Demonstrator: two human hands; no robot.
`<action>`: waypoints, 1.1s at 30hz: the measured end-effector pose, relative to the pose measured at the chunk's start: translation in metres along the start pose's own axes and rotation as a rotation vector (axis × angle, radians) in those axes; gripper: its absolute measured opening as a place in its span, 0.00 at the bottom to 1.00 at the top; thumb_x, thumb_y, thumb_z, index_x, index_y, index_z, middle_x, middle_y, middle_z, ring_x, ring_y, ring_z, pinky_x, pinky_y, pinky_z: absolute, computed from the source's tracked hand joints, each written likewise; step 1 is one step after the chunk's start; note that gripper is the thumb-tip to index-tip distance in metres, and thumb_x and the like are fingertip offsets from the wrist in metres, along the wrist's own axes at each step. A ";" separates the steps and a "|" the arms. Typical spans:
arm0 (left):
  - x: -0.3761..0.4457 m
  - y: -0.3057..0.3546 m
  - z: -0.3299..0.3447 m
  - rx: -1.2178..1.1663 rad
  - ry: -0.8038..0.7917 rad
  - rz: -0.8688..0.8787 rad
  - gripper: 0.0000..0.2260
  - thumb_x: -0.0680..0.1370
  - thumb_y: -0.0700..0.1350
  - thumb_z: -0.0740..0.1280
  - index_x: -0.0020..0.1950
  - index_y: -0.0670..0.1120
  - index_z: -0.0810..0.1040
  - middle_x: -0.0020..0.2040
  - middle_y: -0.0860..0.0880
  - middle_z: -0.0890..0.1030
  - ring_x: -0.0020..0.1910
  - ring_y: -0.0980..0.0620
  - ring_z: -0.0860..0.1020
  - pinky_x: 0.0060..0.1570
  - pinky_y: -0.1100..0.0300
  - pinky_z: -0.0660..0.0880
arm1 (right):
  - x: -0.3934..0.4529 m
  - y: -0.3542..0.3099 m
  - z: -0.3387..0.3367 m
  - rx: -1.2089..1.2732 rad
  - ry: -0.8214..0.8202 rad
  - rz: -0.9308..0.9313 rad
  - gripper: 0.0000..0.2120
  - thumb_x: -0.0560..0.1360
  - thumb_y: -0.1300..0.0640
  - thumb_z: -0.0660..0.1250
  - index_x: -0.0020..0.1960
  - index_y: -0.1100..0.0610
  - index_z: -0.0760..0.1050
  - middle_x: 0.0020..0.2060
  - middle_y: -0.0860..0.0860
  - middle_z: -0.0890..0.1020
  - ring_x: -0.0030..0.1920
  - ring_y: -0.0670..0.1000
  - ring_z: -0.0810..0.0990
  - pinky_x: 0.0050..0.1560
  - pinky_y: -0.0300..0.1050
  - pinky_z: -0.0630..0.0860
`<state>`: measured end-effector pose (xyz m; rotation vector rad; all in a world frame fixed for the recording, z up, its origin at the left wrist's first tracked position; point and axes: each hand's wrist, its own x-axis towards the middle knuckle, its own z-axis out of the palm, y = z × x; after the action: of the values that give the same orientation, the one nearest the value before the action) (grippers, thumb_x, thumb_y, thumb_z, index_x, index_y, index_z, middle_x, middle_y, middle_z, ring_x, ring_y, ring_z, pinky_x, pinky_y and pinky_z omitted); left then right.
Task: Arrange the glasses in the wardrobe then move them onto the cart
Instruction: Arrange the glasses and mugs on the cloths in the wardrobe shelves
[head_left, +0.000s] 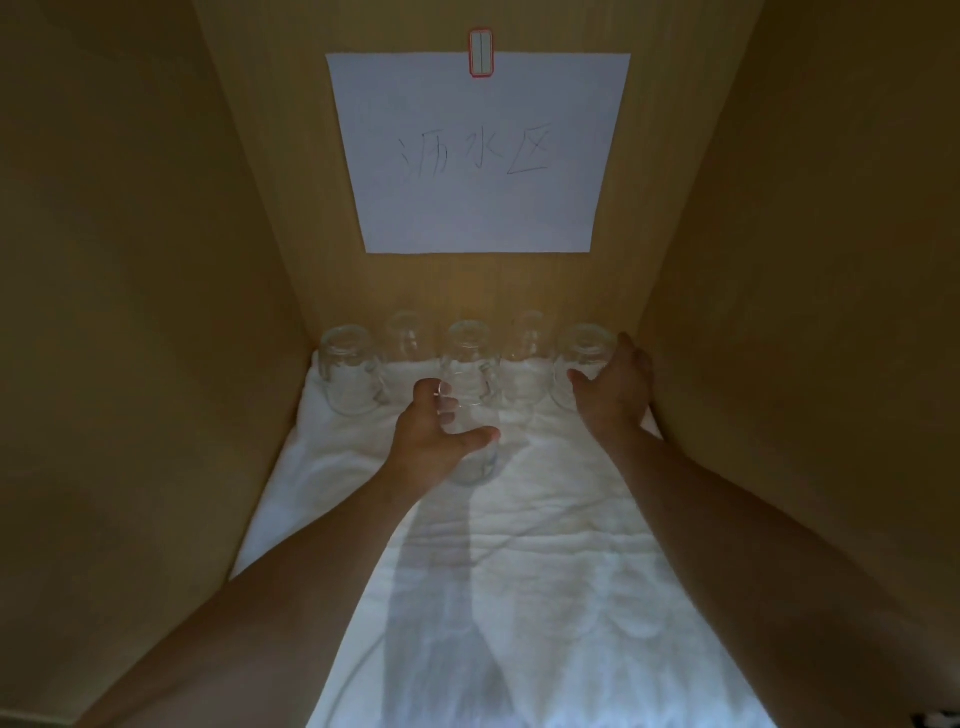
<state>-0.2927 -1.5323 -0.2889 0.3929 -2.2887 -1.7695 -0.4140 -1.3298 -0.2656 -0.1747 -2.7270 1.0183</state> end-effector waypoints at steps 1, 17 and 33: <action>0.000 -0.001 0.000 0.005 0.002 -0.001 0.34 0.60 0.53 0.85 0.58 0.54 0.68 0.53 0.53 0.76 0.53 0.51 0.78 0.55 0.56 0.77 | -0.011 -0.001 0.001 0.036 0.064 0.014 0.38 0.75 0.50 0.75 0.78 0.60 0.62 0.72 0.63 0.68 0.71 0.63 0.69 0.70 0.52 0.66; -0.015 0.037 -0.016 -0.218 0.066 -0.131 0.30 0.59 0.53 0.83 0.53 0.49 0.72 0.50 0.49 0.80 0.52 0.49 0.82 0.52 0.51 0.80 | -0.119 -0.022 0.030 0.421 -0.428 0.352 0.31 0.83 0.36 0.53 0.58 0.61 0.81 0.54 0.59 0.83 0.55 0.61 0.82 0.60 0.54 0.78; -0.072 -0.021 -0.105 0.490 -0.004 -0.340 0.38 0.71 0.59 0.77 0.76 0.49 0.68 0.73 0.49 0.73 0.67 0.49 0.75 0.58 0.62 0.74 | -0.108 -0.088 0.030 0.715 -0.638 0.318 0.27 0.65 0.54 0.84 0.58 0.49 0.74 0.59 0.50 0.76 0.52 0.49 0.77 0.40 0.51 0.84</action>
<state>-0.1886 -1.6087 -0.2840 0.9084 -2.7785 -1.3008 -0.3197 -1.4357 -0.2478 -0.1801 -2.6408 2.4117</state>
